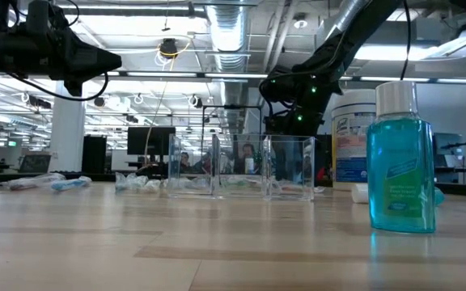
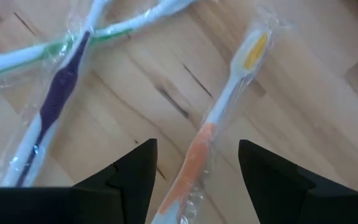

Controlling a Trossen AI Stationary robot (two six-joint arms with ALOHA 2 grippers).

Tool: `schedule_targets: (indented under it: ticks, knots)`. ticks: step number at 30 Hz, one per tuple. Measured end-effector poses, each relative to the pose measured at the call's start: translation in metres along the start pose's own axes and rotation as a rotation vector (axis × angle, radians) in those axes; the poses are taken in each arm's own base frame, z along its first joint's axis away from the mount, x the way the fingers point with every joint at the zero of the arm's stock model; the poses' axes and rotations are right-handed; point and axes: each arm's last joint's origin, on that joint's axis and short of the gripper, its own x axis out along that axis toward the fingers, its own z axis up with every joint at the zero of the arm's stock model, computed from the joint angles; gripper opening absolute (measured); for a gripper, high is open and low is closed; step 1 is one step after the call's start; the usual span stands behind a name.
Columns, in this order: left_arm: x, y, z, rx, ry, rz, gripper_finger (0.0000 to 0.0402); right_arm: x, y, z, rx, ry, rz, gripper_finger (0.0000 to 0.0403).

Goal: Pick & Place toothbrushing station
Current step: Put the right orange toothbrush into the transparent organizer

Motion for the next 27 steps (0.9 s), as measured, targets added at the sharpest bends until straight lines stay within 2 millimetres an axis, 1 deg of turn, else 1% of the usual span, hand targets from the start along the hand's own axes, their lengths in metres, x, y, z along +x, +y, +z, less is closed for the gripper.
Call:
schedule_targets:
  ticks: [19,27]
  knots:
    - [0.0000,0.0000,0.0000,0.000,0.000,0.000,0.0044,0.0001,-0.0005,0.0000,-0.002,0.001,0.000,0.0217]
    - [0.0000,0.0000,0.0000,0.000,0.000,0.000,0.0044,-0.0001,0.0015,-0.0010,0.002,0.013,0.029,0.0217]
